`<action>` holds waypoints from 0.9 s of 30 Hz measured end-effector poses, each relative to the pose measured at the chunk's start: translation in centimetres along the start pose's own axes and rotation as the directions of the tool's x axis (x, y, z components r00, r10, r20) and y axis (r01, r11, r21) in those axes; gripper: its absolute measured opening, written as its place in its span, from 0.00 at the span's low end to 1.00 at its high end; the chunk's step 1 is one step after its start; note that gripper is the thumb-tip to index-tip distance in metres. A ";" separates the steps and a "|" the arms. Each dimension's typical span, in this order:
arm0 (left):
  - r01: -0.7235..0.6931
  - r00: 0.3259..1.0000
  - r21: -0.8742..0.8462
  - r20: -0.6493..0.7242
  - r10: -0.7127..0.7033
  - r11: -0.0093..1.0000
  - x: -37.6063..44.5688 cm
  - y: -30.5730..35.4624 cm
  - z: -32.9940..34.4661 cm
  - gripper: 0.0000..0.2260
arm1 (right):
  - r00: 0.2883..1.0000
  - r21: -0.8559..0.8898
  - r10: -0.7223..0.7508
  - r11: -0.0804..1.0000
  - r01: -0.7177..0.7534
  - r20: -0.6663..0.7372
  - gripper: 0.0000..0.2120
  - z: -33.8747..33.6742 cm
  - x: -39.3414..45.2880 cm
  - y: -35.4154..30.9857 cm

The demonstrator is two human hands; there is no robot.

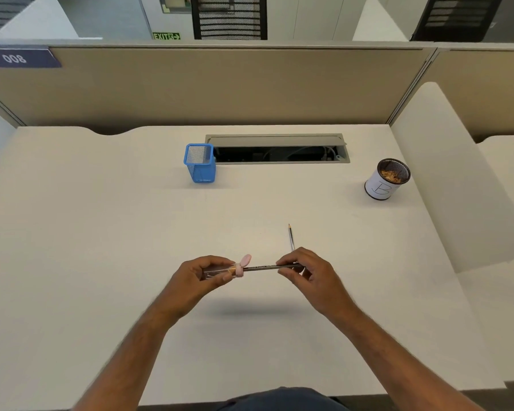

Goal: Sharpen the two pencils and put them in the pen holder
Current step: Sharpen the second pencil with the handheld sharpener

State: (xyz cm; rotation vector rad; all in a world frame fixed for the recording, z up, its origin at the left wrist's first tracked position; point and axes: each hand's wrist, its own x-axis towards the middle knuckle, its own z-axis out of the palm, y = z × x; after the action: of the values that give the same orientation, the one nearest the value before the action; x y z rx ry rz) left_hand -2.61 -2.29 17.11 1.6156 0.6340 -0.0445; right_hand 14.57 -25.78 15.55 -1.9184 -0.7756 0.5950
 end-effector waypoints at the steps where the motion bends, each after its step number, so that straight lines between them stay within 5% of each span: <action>1: -0.003 1.000 0.001 0.004 0.003 1.000 0.0 0.0 0.0 0.08 | 1.000 -0.002 0.001 1.000 -0.001 -0.003 0.06 0.1 -0.1 0.0; 7: 0.002 1.000 -0.004 0.023 -0.002 1.000 0.1 0.0 -0.4 0.08 | 0.996 0.031 0.059 0.998 -0.061 0.072 0.04 0.5 -0.1 0.1; 14: -0.022 0.999 0.064 0.047 0.019 0.998 0.3 0.2 -0.1 0.09 | 0.958 0.152 0.223 0.956 -0.251 0.178 0.15 0.1 0.2 0.1; 17: -0.014 0.998 0.071 0.056 0.010 0.997 0.3 0.1 0.0 0.09 | 0.958 0.202 0.203 0.949 -0.243 0.202 0.12 -0.4 -0.2 -0.4; 21: -0.007 0.998 0.060 0.061 0.004 0.998 0.3 -0.1 0.0 0.08 | 0.962 0.061 0.142 0.985 -0.160 0.234 0.02 -1.2 -1.0 -0.8; 27: -0.004 0.998 0.029 0.060 0.003 1.000 0.5 0.0 0.0 0.09 | 0.989 0.030 0.109 0.993 -0.113 0.099 0.05 -0.8 -1.4 -0.7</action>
State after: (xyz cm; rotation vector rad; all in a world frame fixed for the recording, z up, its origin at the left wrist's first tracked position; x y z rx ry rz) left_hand -2.20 -2.05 16.87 1.6378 0.5868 -0.0995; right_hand 13.97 -26.99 16.58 -1.9204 -0.7178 0.7709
